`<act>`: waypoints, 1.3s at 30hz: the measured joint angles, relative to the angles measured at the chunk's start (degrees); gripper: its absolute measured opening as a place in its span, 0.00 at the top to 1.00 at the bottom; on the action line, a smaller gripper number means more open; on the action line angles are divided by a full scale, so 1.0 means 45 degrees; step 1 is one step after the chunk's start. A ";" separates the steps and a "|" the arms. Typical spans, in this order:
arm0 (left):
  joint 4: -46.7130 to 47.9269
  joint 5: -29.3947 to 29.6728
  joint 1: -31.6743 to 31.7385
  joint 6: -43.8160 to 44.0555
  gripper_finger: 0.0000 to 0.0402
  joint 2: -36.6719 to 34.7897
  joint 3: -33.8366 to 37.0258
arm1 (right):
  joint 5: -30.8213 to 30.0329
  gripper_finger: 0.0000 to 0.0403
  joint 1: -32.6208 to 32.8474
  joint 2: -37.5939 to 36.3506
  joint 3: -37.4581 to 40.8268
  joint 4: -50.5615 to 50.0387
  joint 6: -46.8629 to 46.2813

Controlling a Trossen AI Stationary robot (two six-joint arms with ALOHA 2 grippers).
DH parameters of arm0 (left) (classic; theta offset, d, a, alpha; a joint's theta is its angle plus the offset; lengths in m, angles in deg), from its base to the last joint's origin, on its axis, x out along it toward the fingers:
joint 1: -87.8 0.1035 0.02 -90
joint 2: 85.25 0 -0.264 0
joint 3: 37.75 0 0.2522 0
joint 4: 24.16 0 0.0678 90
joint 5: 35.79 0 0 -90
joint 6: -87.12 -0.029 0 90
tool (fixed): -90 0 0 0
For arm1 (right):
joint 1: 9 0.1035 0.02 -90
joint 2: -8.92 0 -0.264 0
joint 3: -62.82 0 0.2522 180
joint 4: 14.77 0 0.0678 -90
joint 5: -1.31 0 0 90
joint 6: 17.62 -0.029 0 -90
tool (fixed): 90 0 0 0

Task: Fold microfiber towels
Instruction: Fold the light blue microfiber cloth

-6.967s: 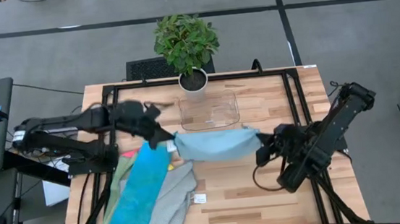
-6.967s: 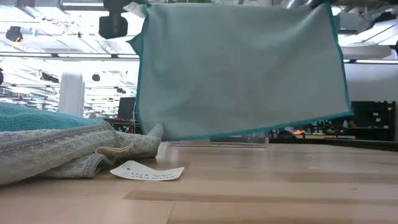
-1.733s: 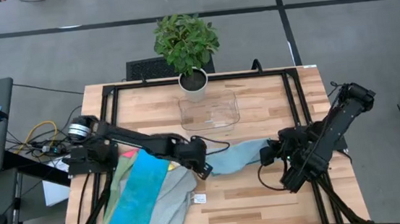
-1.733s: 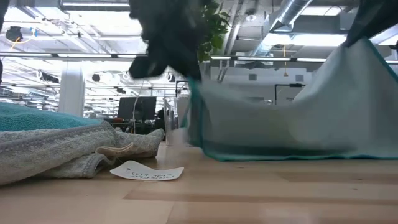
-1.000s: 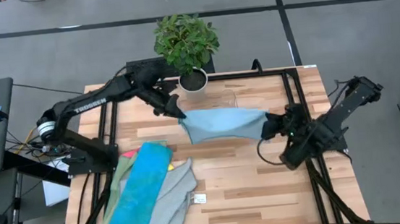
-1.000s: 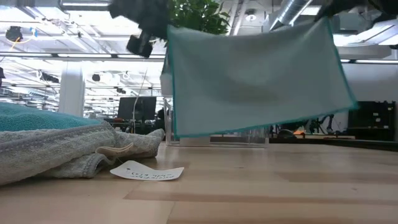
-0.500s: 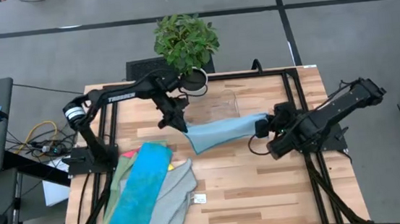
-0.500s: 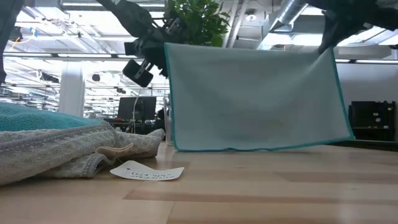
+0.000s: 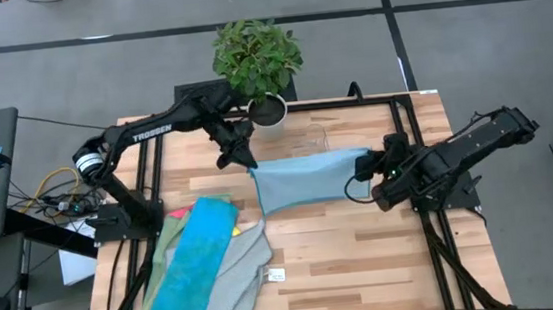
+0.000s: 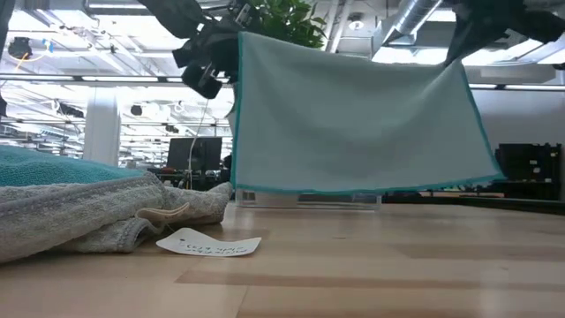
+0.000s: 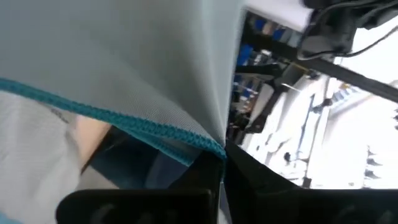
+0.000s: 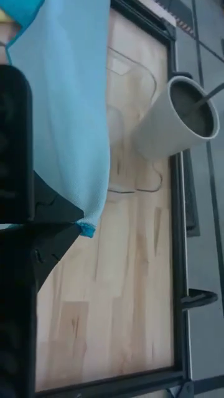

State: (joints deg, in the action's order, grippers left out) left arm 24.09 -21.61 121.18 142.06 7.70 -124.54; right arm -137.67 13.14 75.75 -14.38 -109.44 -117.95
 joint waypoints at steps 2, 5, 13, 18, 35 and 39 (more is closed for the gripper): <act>-0.0507 -0.0181 0.0134 0.0792 1.00 -0.0114 -0.0027 | 0.0046 0.95 -0.0297 -0.0185 0.0000 0.0359 0.0452; -0.0042 -0.0168 0.0350 0.0893 1.00 -0.0123 -0.0464 | 0.0157 0.94 -0.0681 -0.0320 0.0000 0.0762 0.1473; 0.1011 0.1336 -0.0104 -0.1263 1.00 -0.0099 -0.0874 | 0.0595 0.95 0.0169 0.0749 0.0053 0.0591 0.1328; 0.3594 0.3122 -0.0924 -0.3709 1.00 0.0004 -0.0539 | 0.1521 0.95 0.1561 0.2019 0.0834 0.0863 -0.0560; 0.2009 0.9171 -0.4906 -0.3285 0.95 -0.0011 0.1693 | 0.3234 0.95 0.5513 0.5315 0.1574 0.4225 -0.5397; 0.1261 0.9891 -0.5451 -0.2977 0.87 -0.0021 0.2222 | 0.3716 0.93 0.5585 0.5707 0.1579 0.4728 -0.5398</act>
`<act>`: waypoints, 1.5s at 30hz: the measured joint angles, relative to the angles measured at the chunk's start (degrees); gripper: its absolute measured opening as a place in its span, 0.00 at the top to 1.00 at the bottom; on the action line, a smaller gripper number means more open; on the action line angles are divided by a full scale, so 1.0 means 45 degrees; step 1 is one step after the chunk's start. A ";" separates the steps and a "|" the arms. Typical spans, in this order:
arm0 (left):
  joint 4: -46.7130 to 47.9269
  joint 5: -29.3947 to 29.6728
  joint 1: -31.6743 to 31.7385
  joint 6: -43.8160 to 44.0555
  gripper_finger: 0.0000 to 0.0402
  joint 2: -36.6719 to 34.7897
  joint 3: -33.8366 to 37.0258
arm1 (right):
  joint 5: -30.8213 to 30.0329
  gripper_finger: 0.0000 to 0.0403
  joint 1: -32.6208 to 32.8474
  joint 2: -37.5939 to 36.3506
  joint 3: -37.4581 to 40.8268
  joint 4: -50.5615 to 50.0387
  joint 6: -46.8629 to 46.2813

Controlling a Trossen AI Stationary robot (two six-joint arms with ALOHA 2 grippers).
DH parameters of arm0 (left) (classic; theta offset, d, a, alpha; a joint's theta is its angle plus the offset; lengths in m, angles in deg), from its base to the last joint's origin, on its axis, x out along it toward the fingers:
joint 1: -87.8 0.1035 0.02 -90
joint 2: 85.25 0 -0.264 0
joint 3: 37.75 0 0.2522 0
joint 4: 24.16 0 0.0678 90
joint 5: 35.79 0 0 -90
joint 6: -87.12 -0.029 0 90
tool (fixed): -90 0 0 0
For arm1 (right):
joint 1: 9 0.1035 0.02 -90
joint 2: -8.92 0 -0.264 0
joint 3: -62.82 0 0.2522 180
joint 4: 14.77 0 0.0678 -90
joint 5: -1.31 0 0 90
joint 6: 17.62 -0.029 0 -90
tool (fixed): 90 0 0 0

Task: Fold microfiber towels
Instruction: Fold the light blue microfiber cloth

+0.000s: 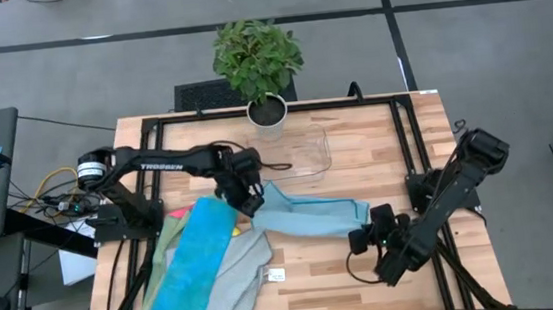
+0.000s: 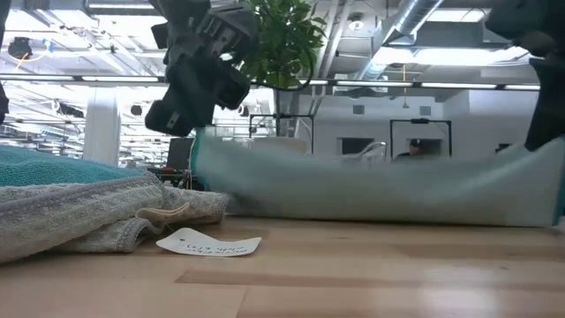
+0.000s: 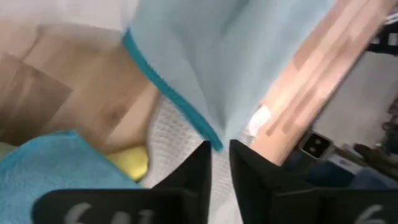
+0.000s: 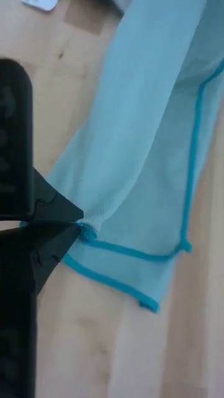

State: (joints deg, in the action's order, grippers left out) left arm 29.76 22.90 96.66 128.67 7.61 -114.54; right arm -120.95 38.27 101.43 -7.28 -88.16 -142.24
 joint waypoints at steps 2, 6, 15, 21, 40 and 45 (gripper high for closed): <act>-0.0622 0.0352 -0.0138 0.0248 0.81 0.0000 0.0238 | 0.0195 0.93 0.0033 0.0155 -0.0005 0.0120 -0.0001; -0.2298 0.0793 -0.0153 0.0766 0.69 0.0000 0.0597 | 0.0311 0.95 0.0077 0.0331 -0.0008 0.0228 -0.0004; -0.1783 0.1347 -0.0861 0.0284 0.54 -0.0628 0.0581 | 0.0644 0.93 0.0077 0.0331 -0.0015 0.0204 0.0001; -0.2059 0.5929 -0.2418 -0.0029 0.53 -0.0835 0.0669 | 0.0564 0.94 0.0077 0.0331 -0.0015 0.0207 0.0001; -0.6431 0.7198 -0.5821 0.4029 0.53 -0.0928 0.2606 | 0.2756 0.74 0.2986 0.0331 -0.0034 0.1398 -0.0544; -0.7170 0.7497 -0.5054 0.3144 0.53 -0.1241 0.2555 | 0.2913 0.53 0.3696 0.0247 -0.0201 0.0721 -0.0926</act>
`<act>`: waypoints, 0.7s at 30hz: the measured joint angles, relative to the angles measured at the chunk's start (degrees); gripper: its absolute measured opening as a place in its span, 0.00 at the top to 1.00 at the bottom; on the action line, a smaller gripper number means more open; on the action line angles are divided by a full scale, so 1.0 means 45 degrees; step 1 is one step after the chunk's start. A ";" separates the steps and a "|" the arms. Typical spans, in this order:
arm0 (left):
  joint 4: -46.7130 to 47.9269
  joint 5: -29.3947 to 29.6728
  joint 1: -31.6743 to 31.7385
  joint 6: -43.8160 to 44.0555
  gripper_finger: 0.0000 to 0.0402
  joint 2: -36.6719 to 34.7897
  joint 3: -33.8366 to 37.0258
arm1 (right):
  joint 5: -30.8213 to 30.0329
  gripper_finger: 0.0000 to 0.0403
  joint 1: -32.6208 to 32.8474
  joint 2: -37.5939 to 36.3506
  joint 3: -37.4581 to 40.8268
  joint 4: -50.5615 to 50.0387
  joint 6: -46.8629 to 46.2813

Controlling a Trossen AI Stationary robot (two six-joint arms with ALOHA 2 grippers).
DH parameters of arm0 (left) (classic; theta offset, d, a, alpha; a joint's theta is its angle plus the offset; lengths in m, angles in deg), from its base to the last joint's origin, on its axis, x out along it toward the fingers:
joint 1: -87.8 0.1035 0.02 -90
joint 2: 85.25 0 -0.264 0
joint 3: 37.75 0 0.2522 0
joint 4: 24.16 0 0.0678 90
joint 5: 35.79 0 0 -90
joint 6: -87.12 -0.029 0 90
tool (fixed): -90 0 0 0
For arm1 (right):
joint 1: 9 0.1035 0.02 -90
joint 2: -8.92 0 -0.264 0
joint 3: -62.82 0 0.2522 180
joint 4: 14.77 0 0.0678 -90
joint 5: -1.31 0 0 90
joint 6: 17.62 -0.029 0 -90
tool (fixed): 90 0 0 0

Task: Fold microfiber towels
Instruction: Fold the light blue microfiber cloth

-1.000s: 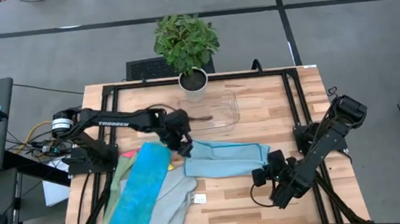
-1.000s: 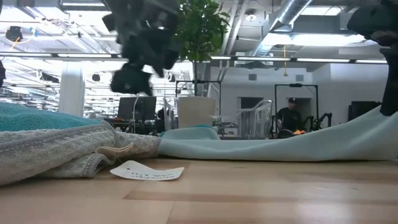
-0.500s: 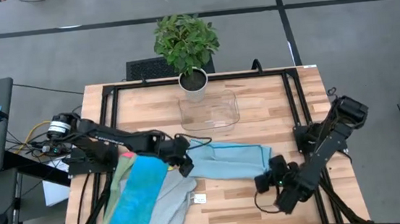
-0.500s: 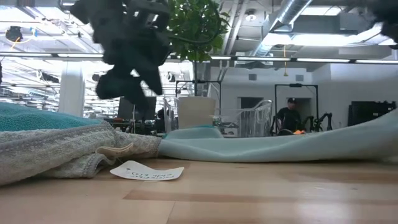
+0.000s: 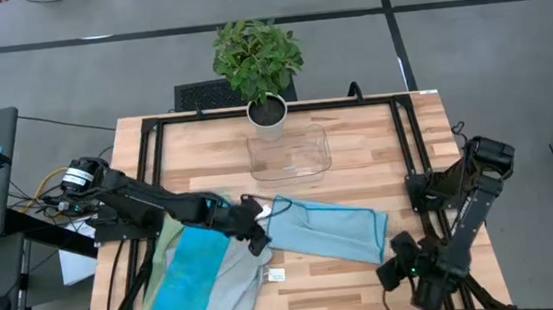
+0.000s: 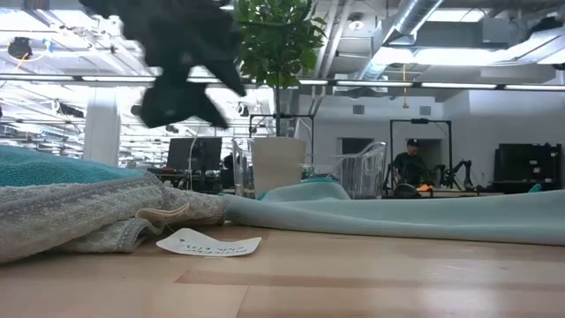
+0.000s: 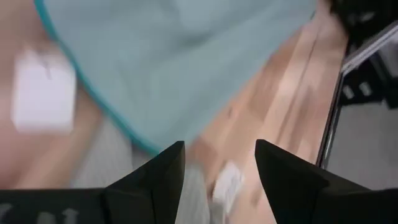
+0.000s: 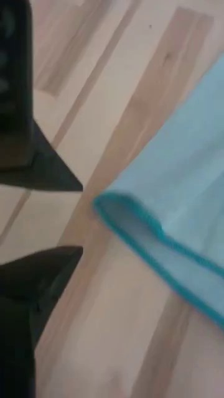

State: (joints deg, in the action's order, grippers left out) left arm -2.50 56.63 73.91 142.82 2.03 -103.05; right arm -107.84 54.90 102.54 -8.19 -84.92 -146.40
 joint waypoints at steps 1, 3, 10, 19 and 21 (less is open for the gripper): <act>-0.0041 0.0091 0.0277 -0.0356 0.53 -0.0014 -0.0087 | -0.0031 0.49 -0.0043 -0.0145 -0.0117 -0.0660 -0.0019; -0.0055 0.0088 0.0933 -0.0963 0.53 -0.0017 -0.0268 | -0.0247 0.44 -0.0440 -0.0722 -0.0403 -0.2235 0.0126; -0.1313 -0.2097 0.4011 -0.2591 0.53 -0.0012 -0.0405 | -0.0955 0.41 -0.2560 -0.3506 0.0177 -0.5017 0.2427; -0.0551 -0.2636 0.5546 -0.3568 0.53 -0.0008 -0.0400 | -0.2067 0.44 -0.4090 -0.4921 0.1306 -0.3598 0.4476; -0.0204 -0.2827 0.5161 -0.3940 0.53 -0.0008 -0.0400 | -0.2029 0.44 -0.4240 -0.4631 0.1677 -0.2677 0.5320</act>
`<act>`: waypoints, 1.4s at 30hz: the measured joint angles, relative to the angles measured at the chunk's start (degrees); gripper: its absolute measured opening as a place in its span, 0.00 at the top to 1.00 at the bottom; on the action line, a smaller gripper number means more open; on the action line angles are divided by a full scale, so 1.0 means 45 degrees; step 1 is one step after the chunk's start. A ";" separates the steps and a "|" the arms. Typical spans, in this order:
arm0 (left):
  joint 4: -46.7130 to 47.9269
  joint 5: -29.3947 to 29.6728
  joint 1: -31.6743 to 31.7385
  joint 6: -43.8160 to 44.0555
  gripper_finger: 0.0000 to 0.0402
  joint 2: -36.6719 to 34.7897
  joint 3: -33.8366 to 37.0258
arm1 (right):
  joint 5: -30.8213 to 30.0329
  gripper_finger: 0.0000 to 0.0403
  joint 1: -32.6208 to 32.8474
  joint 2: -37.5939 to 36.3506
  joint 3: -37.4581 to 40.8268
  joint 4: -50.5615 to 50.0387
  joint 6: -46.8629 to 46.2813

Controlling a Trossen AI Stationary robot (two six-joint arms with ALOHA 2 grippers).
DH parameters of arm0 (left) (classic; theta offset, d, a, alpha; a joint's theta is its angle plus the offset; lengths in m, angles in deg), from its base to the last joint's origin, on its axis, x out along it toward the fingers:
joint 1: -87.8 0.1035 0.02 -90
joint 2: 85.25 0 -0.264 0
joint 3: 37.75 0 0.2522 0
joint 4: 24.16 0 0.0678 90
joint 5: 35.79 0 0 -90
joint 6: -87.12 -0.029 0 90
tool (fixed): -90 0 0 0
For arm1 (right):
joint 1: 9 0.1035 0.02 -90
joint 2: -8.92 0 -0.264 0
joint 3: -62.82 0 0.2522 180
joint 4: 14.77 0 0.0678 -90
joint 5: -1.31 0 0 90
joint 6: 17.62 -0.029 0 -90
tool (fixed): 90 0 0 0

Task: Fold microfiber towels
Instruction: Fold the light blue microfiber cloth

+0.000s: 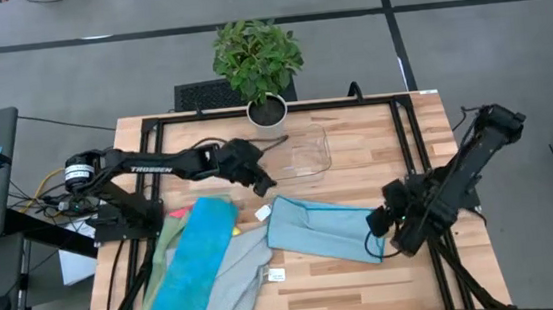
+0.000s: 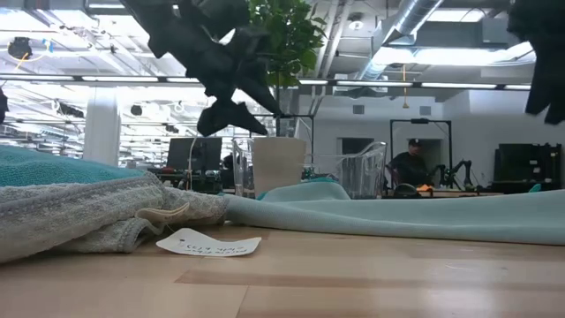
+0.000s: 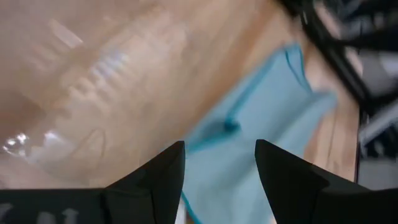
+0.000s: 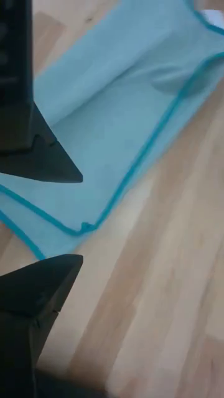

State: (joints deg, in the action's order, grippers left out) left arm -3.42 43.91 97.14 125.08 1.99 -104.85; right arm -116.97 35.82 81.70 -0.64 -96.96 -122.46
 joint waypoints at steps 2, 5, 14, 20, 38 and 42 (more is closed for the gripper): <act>0.0178 0.0000 -0.0511 -0.0037 0.53 0.0007 0.0016 | 0.0138 0.44 -0.0253 0.0214 0.0382 0.0644 0.0490; -0.0203 0.0307 -0.1493 -0.0113 0.53 0.0010 0.0010 | 0.0215 0.45 -0.0574 0.0353 0.0719 0.1515 0.0745; -0.1760 0.2213 -0.2103 -0.2769 0.53 0.1013 0.0291 | 0.0491 0.45 -0.0623 -0.0238 0.1379 0.1549 0.1069; -0.2585 0.1318 -0.1514 -0.5294 0.53 0.1554 0.0304 | 0.0989 0.45 -0.0487 -0.0609 0.1361 0.1758 0.1730; -0.1911 0.4330 -0.5319 -0.3953 0.54 0.3050 0.0287 | 0.0943 0.45 0.0548 0.0894 0.1351 0.4498 0.0979; -0.1991 0.4965 -0.5935 -0.2553 0.58 0.3570 0.0282 | 0.0933 0.45 0.0543 0.1231 0.1351 0.5177 0.1060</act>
State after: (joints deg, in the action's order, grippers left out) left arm -12.38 66.26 70.43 113.60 18.06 -103.58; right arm -112.77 38.27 87.24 5.44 -73.67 -117.69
